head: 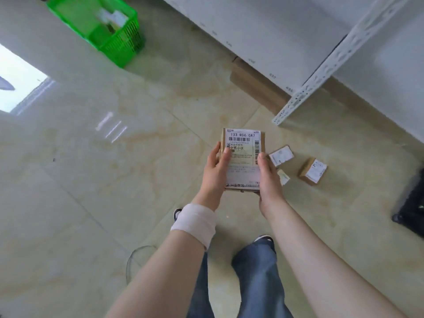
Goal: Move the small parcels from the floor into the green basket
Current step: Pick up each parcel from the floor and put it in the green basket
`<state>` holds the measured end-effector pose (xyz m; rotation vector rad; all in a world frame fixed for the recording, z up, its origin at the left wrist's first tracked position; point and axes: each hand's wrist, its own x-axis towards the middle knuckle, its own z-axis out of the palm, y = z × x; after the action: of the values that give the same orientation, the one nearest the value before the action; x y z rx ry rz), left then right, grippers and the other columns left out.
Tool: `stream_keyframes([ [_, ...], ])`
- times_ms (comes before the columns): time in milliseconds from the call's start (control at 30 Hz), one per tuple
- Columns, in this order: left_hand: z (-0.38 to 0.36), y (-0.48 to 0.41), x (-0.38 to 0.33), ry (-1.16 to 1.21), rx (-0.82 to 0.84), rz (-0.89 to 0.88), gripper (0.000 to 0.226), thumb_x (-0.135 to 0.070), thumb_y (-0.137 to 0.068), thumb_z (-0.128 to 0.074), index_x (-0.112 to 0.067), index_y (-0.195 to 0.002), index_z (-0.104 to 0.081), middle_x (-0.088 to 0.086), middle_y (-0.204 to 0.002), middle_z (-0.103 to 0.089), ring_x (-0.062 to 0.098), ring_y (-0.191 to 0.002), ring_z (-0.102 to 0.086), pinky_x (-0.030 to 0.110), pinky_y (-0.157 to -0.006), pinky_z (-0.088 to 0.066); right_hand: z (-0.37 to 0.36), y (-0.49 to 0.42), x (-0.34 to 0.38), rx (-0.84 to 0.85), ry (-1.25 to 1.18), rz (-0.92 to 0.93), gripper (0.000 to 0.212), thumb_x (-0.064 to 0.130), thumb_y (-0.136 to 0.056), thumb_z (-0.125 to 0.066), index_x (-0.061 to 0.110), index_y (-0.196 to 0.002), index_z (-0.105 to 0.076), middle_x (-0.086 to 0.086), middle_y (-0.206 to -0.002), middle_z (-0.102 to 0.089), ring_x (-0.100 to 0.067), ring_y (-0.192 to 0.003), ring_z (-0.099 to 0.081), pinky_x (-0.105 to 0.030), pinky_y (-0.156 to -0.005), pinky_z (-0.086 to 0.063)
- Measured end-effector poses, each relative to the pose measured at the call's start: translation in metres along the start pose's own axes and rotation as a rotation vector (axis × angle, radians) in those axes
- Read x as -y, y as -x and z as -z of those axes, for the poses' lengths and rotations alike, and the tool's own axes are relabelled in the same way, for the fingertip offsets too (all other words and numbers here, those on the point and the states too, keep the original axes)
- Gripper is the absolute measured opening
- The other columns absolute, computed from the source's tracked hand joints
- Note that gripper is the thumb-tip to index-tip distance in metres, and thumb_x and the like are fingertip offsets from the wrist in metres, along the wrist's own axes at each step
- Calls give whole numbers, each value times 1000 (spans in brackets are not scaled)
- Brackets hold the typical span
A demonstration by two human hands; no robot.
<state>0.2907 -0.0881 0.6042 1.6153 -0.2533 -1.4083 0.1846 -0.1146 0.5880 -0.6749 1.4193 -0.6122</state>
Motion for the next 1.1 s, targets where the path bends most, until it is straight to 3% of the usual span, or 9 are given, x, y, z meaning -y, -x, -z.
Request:
stream_keyframes([
  [100, 81, -18, -30, 85, -60, 3, 50, -37, -94, -45, -24, -141, -36, -4, -110, -60, 6, -89, -60, 33, -88, -50, -91, -1, 4, 51, 80, 1, 33, 44, -94, -43, 23, -112, -59, 1, -100, -70, -18, -90, -68, -31, -72, -56],
  [233, 178, -51, -63, 160, -142, -23, 51, -36, -94, -46, -24, -142, -35, 0, -115, -60, 8, -89, -60, 27, -81, -51, -203, -12, 5, 143, 170, 4, 24, 44, -94, -42, 29, -100, -61, -1, -102, -69, -21, -92, -67, -37, -80, -57],
  [333, 234, -73, -87, 213, -192, -27, 52, -37, -94, -46, -23, -142, -35, 3, -119, -60, 15, -98, -60, 33, -89, -50, -272, -22, 13, 188, 228, 5, 35, 45, -93, -44, 22, -112, -60, -4, -109, -69, -21, -94, -68, -31, -73, -58],
  [467, 290, -108, -132, 268, -220, -26, 51, -37, -94, -46, -23, -142, -36, -2, -111, -61, 7, -90, -60, 29, -88, -51, -349, -40, 35, 203, 231, -10, 35, 44, -93, -45, 21, -116, -57, -3, -106, -68, -16, -86, -68, -22, -58, -55],
  [600, 342, -148, -187, 305, -240, -27, 50, -37, -93, -47, -24, -141, -37, -7, -108, -62, 6, -92, -60, 28, -89, -49, -431, -66, 62, 219, 248, -5, 23, 40, -93, -47, 25, -101, -62, -3, -104, -69, -20, -92, -67, -31, -73, -55],
  [667, 373, -169, -214, 331, -273, -23, 51, -38, -93, -48, -24, -140, -38, -2, -116, -63, 10, -96, -61, 29, -89, -50, -478, -80, 75, 249, 267, -12, 20, 38, -94, -47, 25, -93, -62, -2, -99, -69, -21, -90, -66, -36, -80, -54],
  [833, 459, -224, -289, 385, -327, -66, 51, -36, -94, -47, -25, -142, -36, -1, -112, -61, 7, -89, -60, 26, -85, -50, -603, -111, 111, 305, 306, 6, 34, 42, -92, -48, 20, -116, -59, -4, -109, -68, -23, -98, -66, -37, -83, -54],
  [1100, 618, -327, -403, 411, -342, -88, 52, -31, -94, -47, -20, -143, -34, 3, -120, -59, 8, -95, -58, 13, -75, -49, -818, -157, 151, 305, 289, 15, 24, 35, -94, -48, 20, -109, -59, -9, -111, -66, -25, -98, -63, -47, -92, -51],
])
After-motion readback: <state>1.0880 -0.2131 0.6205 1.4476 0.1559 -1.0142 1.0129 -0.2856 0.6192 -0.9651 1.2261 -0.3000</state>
